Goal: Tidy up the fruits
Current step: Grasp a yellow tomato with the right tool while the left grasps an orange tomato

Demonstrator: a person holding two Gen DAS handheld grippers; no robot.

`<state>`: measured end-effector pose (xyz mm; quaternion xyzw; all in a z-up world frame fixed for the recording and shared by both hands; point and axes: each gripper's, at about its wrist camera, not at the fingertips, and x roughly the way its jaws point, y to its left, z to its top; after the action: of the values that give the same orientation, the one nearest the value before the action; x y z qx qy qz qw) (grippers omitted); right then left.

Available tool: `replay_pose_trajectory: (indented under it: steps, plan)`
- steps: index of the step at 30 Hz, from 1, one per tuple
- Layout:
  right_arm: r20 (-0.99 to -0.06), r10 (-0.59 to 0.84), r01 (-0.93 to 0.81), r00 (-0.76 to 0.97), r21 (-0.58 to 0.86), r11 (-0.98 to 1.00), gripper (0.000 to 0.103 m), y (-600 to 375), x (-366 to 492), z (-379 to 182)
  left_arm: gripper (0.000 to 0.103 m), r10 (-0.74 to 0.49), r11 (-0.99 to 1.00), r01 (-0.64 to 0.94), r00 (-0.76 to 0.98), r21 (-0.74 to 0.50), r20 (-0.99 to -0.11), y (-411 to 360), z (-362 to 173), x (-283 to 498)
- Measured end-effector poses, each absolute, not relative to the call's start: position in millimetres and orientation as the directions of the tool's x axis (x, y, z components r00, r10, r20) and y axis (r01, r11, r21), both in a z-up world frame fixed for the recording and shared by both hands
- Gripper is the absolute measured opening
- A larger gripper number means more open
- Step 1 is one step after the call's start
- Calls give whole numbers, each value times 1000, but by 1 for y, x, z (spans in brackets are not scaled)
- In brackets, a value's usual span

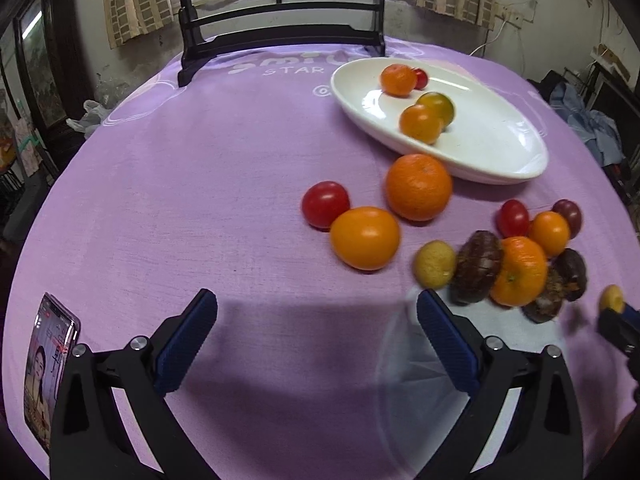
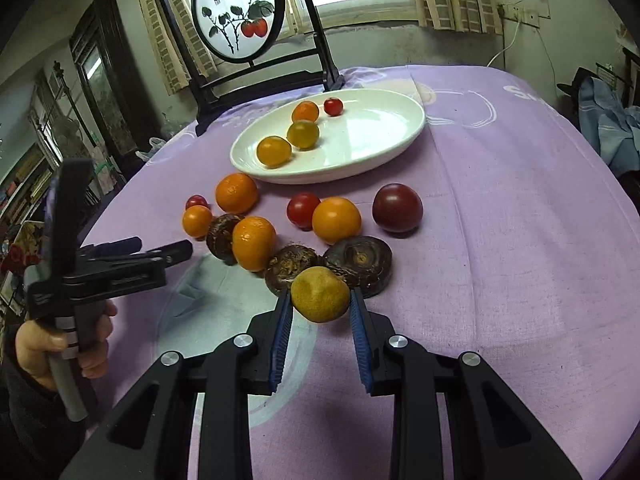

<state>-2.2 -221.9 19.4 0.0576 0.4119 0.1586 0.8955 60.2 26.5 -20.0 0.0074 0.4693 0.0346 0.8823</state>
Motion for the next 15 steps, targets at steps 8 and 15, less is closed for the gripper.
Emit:
replay_pose_trajectory:
  steps: [8, 15]
  plan:
    - [-718, 349, -249, 603, 246, 937, 30, -221, -6, 19, 78, 80, 993, -120, 515, 20, -853, 30, -28, 77]
    - [-720, 356, -257, 596, 249, 934, 30, -219, -7, 19, 69, 37, 995, -94, 512, -13, -858, 18, -25, 95]
